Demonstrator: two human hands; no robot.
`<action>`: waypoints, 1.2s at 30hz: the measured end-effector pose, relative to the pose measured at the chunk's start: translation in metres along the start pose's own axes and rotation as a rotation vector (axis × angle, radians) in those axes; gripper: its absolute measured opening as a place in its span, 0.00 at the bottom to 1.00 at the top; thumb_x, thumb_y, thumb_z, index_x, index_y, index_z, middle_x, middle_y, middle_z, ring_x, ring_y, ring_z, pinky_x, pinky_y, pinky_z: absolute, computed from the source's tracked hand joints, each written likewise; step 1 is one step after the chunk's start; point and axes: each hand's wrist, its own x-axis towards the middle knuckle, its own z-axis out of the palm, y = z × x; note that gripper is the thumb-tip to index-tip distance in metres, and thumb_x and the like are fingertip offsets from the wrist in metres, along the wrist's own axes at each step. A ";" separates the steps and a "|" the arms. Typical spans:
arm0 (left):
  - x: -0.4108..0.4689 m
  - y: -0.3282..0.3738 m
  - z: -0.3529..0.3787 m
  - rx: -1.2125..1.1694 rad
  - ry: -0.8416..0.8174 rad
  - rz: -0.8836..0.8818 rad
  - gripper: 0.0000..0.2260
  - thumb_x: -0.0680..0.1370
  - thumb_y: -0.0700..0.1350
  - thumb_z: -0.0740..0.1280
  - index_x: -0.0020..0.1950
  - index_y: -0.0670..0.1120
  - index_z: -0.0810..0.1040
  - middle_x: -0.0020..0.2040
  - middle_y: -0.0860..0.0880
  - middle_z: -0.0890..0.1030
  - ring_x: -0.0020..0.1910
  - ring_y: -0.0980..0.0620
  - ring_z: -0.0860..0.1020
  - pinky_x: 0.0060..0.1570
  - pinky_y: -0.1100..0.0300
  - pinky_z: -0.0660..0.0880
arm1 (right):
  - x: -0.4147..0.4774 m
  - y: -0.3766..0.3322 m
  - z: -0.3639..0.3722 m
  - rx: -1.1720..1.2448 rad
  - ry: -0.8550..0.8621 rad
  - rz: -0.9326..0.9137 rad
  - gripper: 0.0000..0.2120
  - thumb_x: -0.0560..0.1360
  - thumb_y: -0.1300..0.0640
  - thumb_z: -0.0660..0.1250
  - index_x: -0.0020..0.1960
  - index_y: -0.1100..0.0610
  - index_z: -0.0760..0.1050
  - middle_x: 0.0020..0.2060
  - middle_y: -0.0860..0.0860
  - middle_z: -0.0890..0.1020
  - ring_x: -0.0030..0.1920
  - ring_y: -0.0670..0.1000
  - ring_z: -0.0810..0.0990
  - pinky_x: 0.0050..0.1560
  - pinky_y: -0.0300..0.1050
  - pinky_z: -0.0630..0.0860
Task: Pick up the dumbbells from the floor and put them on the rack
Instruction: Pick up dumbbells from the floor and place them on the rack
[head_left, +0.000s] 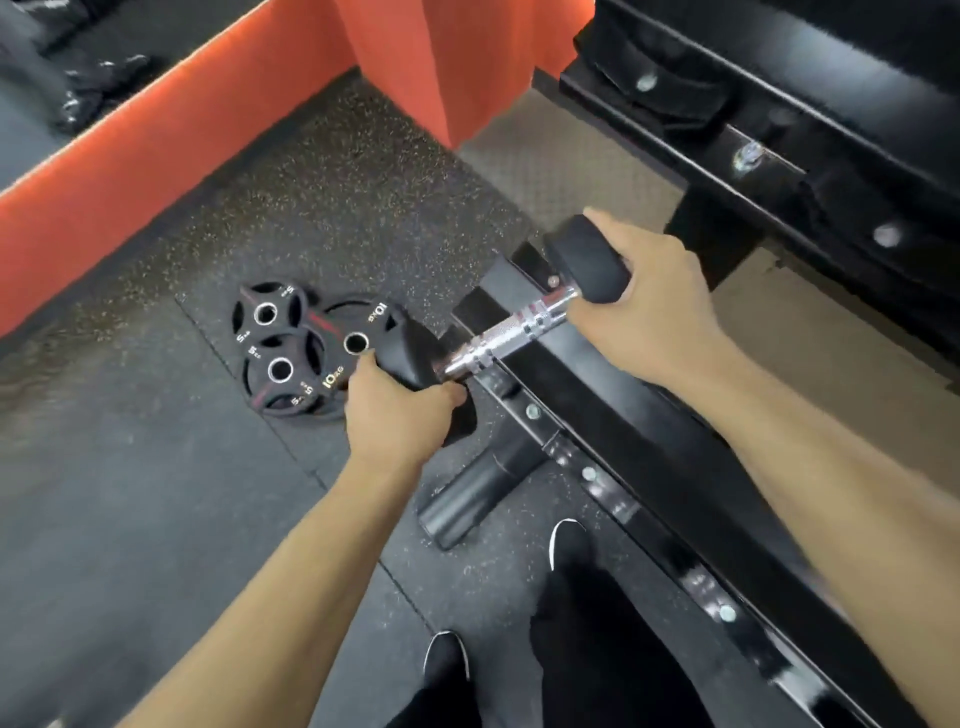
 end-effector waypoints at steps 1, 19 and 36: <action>0.012 -0.004 0.014 0.001 0.009 -0.012 0.23 0.63 0.43 0.82 0.50 0.49 0.74 0.47 0.48 0.83 0.46 0.44 0.83 0.51 0.41 0.82 | 0.012 0.013 0.007 0.005 0.000 0.011 0.37 0.71 0.56 0.74 0.79 0.50 0.70 0.68 0.49 0.82 0.69 0.55 0.79 0.68 0.55 0.76; 0.114 -0.044 0.143 -0.086 0.196 -0.138 0.23 0.60 0.49 0.76 0.53 0.52 0.77 0.47 0.52 0.84 0.47 0.45 0.84 0.52 0.43 0.82 | 0.155 0.127 0.095 0.112 -0.115 -0.039 0.35 0.68 0.60 0.71 0.76 0.49 0.74 0.63 0.42 0.83 0.62 0.45 0.82 0.63 0.43 0.79; 0.121 -0.023 0.133 -0.103 0.182 0.112 0.26 0.76 0.51 0.73 0.73 0.55 0.72 0.67 0.56 0.76 0.66 0.57 0.74 0.70 0.49 0.72 | 0.157 0.109 0.109 0.114 -0.162 -0.115 0.32 0.73 0.52 0.74 0.77 0.49 0.72 0.70 0.47 0.80 0.71 0.48 0.78 0.73 0.51 0.72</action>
